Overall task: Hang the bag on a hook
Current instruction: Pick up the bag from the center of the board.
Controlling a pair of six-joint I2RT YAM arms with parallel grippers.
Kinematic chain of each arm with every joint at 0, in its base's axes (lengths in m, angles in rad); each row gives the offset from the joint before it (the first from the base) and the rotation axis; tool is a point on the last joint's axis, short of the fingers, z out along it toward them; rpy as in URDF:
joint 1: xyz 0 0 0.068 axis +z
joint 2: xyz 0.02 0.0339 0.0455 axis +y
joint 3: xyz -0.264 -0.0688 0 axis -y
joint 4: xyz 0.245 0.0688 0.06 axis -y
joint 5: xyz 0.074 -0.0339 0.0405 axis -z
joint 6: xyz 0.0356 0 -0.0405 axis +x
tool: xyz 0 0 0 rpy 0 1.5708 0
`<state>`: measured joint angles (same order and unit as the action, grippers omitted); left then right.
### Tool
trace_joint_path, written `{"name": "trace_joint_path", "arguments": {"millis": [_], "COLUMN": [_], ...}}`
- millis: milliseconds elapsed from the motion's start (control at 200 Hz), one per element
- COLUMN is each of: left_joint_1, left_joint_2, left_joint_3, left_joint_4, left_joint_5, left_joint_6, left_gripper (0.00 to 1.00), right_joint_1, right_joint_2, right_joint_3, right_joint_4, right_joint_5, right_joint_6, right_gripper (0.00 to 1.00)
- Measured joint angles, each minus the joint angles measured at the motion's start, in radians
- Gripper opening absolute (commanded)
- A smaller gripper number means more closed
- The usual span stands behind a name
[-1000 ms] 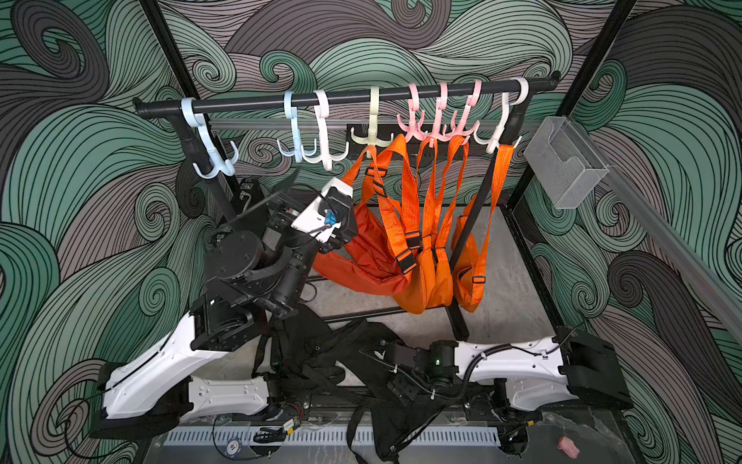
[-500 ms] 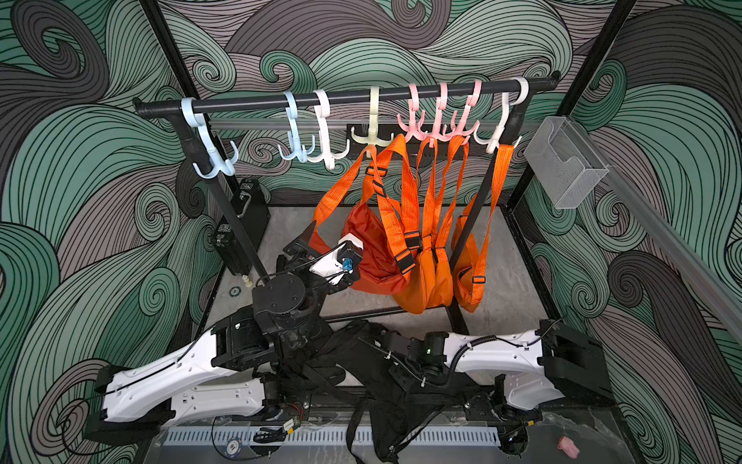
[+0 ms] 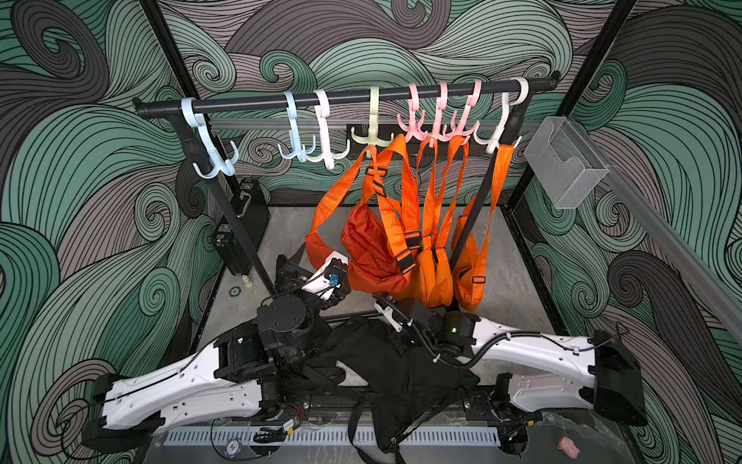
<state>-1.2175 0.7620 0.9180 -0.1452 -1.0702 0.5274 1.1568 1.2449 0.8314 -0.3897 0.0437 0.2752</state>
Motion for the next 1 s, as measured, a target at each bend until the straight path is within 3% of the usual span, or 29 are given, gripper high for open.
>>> {"name": "trace_joint_path", "arguments": {"millis": [110, 230, 625, 705, 795, 886, 931, 1001], "left_joint_1": [0.034, 0.089, 0.156, 0.158, 0.163, 0.163, 0.163, 0.163], "left_joint_2": [0.0, -0.004, -0.066, -0.066, -0.066, -0.065, -0.063, -0.058], "left_joint_3": [-0.048, -0.057, -0.064, -0.066, -0.066, -0.066, -0.066, -0.066], "left_joint_4": [-0.005, -0.003, -0.003, -0.004, -0.004, -0.004, -0.004, -0.009], "left_joint_5": [0.0, -0.001, -0.004, -0.004, -0.004, -0.004, -0.003, -0.002], "left_joint_6": [-0.048, -0.095, -0.177, -0.179, -0.18, -0.18, -0.18, -0.18], "left_gripper": [0.97, 0.98, 0.98, 0.98, 0.98, 0.98, 0.98, 0.98], "right_joint_1": [0.117, 0.246, 0.371, 0.371, 0.371, 0.371, 0.371, 0.37], "right_joint_2": [-0.04, 0.014, 0.193, 0.219, 0.245, 0.253, 0.252, 0.239], "right_joint_3": [-0.03, -0.06, -0.041, -0.021, -0.006, 0.009, 0.02, 0.045], "right_joint_4": [-0.002, -0.015, -0.151, -0.152, -0.154, -0.161, -0.168, -0.187], "right_joint_5": [-0.036, -0.086, -0.133, -0.126, -0.108, -0.083, -0.068, -0.037], "right_joint_6": [-0.026, -0.047, -0.066, -0.069, -0.069, -0.079, -0.085, -0.097], "right_gripper": [0.57, 0.58, 0.55, 0.45, 0.22, 0.05, 0.0, 0.0]}}
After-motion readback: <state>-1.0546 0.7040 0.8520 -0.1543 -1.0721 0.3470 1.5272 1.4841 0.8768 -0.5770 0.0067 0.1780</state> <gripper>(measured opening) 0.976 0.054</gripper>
